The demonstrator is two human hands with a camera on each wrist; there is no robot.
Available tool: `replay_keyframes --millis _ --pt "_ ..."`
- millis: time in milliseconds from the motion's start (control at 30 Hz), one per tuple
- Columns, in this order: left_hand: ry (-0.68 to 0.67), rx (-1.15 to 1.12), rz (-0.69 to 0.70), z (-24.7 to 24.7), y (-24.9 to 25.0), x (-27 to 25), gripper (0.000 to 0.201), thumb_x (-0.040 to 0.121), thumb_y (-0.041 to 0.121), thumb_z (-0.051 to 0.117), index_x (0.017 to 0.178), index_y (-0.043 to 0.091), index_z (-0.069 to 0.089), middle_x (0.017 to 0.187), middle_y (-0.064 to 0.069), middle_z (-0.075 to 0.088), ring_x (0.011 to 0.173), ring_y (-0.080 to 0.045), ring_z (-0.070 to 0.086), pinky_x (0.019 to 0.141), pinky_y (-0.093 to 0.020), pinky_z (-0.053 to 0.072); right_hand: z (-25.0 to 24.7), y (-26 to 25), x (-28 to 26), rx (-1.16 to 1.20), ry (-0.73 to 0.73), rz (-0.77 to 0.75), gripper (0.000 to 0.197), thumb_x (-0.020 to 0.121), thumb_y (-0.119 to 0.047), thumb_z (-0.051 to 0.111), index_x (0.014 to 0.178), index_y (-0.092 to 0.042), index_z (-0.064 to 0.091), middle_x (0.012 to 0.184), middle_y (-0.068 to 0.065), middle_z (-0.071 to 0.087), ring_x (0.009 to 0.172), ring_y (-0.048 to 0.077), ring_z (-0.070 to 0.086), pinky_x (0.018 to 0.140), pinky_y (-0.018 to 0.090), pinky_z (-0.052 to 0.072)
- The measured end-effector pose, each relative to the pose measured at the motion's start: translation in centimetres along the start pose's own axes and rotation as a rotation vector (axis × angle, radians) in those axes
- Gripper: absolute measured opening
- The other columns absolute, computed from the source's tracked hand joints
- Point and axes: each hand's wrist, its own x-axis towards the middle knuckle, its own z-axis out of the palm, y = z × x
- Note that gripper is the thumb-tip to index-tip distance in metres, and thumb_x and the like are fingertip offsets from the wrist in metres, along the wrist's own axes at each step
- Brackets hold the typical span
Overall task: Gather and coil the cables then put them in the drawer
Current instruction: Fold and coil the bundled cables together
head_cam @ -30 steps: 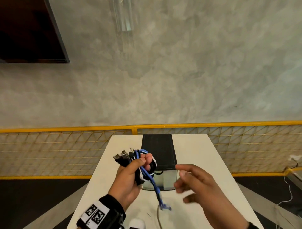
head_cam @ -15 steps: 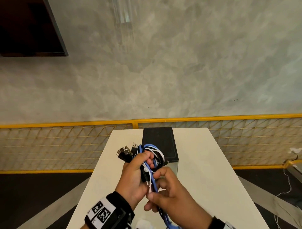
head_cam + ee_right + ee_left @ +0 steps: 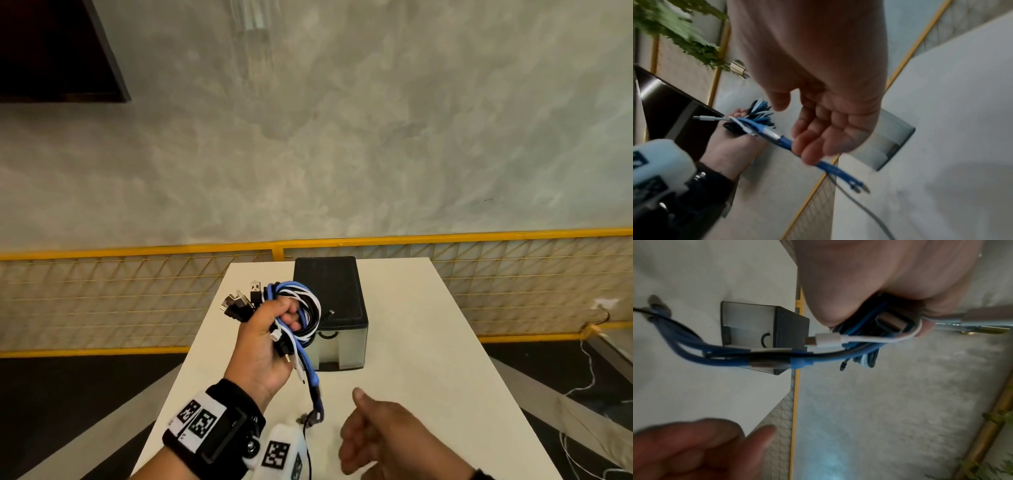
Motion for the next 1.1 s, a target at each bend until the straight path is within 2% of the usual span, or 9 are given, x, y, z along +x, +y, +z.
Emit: replay_keyframes --millis 200,400,500,567,667,767,867,933,1100 --pt "0.006 0.035 -0.107 0.2 -2.4 -1.6 0.005 0.069 0.010 0.062 0.069 0.006 0.059 0.060 -0.002 0.047 0.049 -0.009 0.045 0.047 -0.017 0.045 1.4 -0.3 1.9 0.556 -0.305 0.227 0.081 0.073 -0.067 0.055 0.106 0.008 0.058 0.100 0.029 0.068 0.084 0.040 0.070 0.069 0.039 0.055" --pt "-0.099 0.144 -0.482 -1.7 -3.6 -4.4 0.012 0.071 0.006 0.065 0.075 0.000 0.055 0.054 -0.003 0.053 0.043 -0.009 0.048 0.044 -0.019 0.046 0.3 -0.6 3.1 0.705 -0.044 0.040 0.035 0.075 -0.010 0.058 0.105 0.004 0.071 0.098 0.018 0.066 0.077 0.031 0.064 0.068 0.037 0.055" --pt "-0.198 0.272 -0.639 -3.5 -2.4 -5.4 0.021 0.062 0.005 0.075 0.075 -0.002 0.060 0.060 -0.009 0.057 0.044 -0.011 0.052 0.045 -0.020 0.048 -1.1 -1.2 2.9 0.786 0.052 0.012 0.006 0.078 -0.006 0.053 0.073 -0.004 0.056 0.072 0.015 0.053 0.064 0.027 0.053 0.058 0.032 0.051" --pt "-0.282 0.443 -0.715 -4.1 -1.6 -5.6 0.025 0.059 0.014 0.076 0.074 -0.001 0.063 0.059 -0.008 0.059 0.046 -0.011 0.053 0.049 -0.020 0.048 -1.6 -1.7 3.0 0.800 0.109 -0.013 0.023 0.087 -0.005 0.048 0.064 -0.007 0.051 0.059 0.011 0.054 0.056 0.023 0.055 0.054 0.031 0.052" --pt "-0.397 0.751 -0.771 -3.8 -1.0 -5.9 0.021 0.061 0.023 0.073 0.072 0.005 0.074 0.064 -0.007 0.065 0.052 -0.011 0.059 0.057 -0.019 0.048 -1.3 -2.7 2.8 0.756 0.137 -0.108 0.019 0.094 -0.006 0.046 0.077 -0.008 0.053 0.063 0.009 0.062 0.057 0.019 0.066 0.061 0.033 0.052" --pt "-0.430 0.827 -0.846 -3.9 -1.4 -5.7 0.021 0.078 0.012 0.068 0.095 0.003 0.076 0.085 -0.013 0.069 0.066 -0.014 0.061 0.067 -0.021 0.048 -0.6 -3.6 2.7 0.639 0.181 -0.171 0.014 0.095 -0.004 0.048 0.099 -0.017 0.053 0.071 0.007 0.064 0.066 0.021 0.069 0.064 0.035 0.050" --pt "-0.414 0.925 -0.819 -4.6 -2.4 -5.2 0.031 0.078 0.006 0.074 0.108 -0.003 0.070 0.101 -0.023 0.071 0.084 -0.022 0.066 0.079 -0.026 0.052 0.9 -3.8 2.5 0.455 0.207 -0.298 0.038 0.094 0.001 0.048 0.113 -0.032 0.053 0.075 0.011 0.065 0.077 0.027 0.068 0.071 0.038 0.050" --pt "-0.383 1.013 -0.720 -4.9 -3.3 -5.0 0.032 0.071 0.010 0.080 0.100 -0.002 0.072 0.093 -0.021 0.068 0.086 -0.024 0.065 0.079 -0.029 0.051 2.3 -3.4 2.2 0.331 0.232 -0.395 0.039 0.092 0.006 0.050 0.116 -0.023 0.059 0.081 0.014 0.064 0.085 0.029 0.068 0.078 0.035 0.051" --pt "-0.173 1.046 -0.428 -5.8 -5.2 -3.7 0.031 0.051 0.018 0.078 0.081 0.011 0.073 0.080 0.002 0.074 0.073 -0.001 0.069 0.069 -0.012 0.049 4.9 -2.4 2.1 0.035 0.350 -0.583 0.038 0.086 0.007 0.059 0.081 -0.027 0.076 0.090 -0.004 0.074 0.093 0.011 0.068 0.081 0.019 0.051"
